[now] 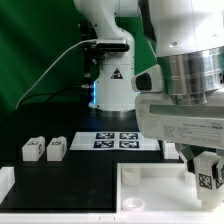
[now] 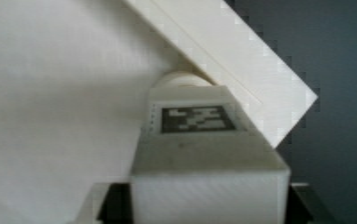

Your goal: Assemble one leg

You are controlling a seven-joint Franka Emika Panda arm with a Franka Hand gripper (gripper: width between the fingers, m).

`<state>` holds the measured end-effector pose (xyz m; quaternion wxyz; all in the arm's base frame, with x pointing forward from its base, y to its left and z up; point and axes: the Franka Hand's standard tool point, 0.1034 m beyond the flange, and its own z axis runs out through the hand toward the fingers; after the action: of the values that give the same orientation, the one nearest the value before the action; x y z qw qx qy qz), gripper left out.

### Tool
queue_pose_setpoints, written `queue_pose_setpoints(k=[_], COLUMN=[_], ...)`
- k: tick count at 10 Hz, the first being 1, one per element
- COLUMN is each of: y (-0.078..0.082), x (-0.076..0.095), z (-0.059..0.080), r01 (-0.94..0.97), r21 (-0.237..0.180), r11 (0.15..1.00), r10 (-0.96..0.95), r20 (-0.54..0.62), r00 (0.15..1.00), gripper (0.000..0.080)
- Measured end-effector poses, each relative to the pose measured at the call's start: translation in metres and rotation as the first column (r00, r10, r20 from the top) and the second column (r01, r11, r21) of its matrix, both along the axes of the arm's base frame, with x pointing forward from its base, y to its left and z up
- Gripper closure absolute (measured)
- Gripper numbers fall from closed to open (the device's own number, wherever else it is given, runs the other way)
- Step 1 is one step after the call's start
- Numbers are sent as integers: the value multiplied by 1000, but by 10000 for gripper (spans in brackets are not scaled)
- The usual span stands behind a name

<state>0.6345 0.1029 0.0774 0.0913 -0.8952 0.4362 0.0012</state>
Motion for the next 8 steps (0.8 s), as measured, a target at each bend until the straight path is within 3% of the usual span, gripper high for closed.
queue_pose_setpoints(k=[2,4,5,6,8], y=[-1,0,1,1,2], x=[-1,-5,-6,-6,-7], z=[-1,-1,-1,-1,-2], r01=[180,466,522,465,432], r21=[12,17,15,12,10], r11=[984,884,853,885,902], r10=[-179,-465,-521,-464,-431], r20=[-31,-61,-63,-51,-47], r00=[983,883,851,884,901], gripper=[508,507,507,506,256])
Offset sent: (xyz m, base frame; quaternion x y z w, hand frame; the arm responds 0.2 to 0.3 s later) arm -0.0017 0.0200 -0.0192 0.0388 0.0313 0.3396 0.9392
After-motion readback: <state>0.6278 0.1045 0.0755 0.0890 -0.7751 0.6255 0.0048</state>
